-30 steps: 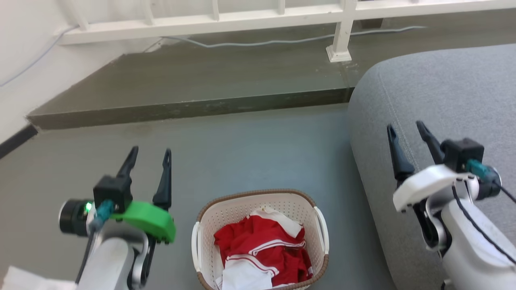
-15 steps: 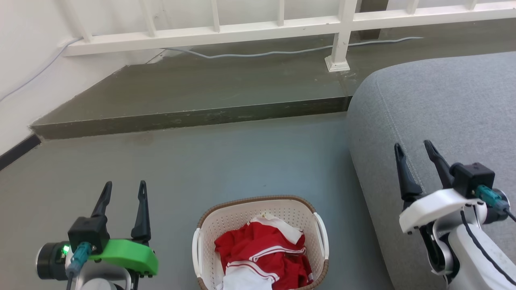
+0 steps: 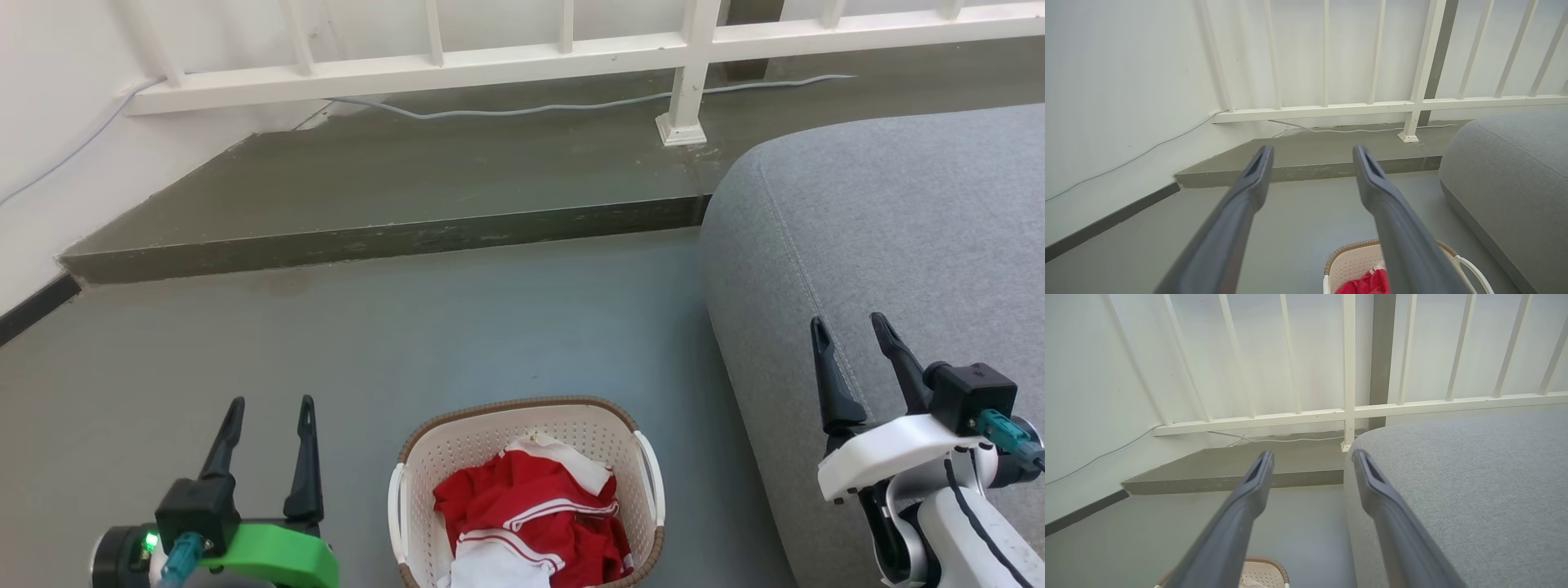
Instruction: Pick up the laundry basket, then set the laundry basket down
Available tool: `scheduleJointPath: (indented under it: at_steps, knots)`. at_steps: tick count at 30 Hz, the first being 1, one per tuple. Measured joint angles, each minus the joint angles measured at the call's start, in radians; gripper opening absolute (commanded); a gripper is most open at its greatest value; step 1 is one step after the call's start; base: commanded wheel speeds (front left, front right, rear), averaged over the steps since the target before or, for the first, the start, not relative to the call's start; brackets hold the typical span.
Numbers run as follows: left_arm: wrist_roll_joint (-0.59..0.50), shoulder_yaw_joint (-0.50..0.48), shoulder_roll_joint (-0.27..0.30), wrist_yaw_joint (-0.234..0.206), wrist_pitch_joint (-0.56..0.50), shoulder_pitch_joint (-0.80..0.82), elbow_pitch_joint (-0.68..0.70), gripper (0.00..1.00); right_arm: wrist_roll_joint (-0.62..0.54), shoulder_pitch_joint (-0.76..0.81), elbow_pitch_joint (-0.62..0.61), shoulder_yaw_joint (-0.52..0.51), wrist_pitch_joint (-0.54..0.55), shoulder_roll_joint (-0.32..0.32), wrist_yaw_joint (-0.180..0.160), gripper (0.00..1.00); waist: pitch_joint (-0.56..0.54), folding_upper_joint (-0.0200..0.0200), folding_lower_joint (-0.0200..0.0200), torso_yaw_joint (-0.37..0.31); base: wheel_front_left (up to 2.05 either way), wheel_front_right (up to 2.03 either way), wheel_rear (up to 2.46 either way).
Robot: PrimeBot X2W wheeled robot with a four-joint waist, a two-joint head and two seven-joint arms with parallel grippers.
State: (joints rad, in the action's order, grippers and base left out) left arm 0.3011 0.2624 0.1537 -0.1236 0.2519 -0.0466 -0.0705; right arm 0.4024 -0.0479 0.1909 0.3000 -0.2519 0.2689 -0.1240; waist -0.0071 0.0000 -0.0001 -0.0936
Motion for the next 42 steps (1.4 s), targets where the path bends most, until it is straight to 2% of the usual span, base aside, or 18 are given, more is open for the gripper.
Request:
scheduleJointPath:
  at_steps: [25,26,33,42]
  knots:
    - [-0.043,-0.033,-0.029,0.000,-0.032,-0.067,0.084,1.00,-0.025,0.058,-0.050,-0.032,0.001,-0.009,-0.001,1.00,0.001,0.0000,0.0000,0.001,0.00,0.00,0.00]
    - [-0.043,-0.033,-0.032,0.000,-0.033,-0.071,0.086,0.00,-0.025,0.060,-0.050,-0.034,0.002,-0.010,-0.001,0.00,0.001,0.0000,0.0001,0.001,0.00,0.00,0.00]
    - [-0.025,-0.022,-0.048,0.001,-0.036,-0.087,0.049,0.00,-0.017,0.096,-0.016,-0.027,0.006,-0.043,0.002,0.00,0.002,0.0000,0.0000,0.002,0.00,0.00,0.00]
    - [0.070,-0.008,-0.050,0.018,-0.035,-0.108,0.068,0.00,0.091,0.096,-0.018,-0.043,0.017,-0.053,0.024,0.00,0.003,0.0000,0.0001,0.012,0.00,0.00,0.00]
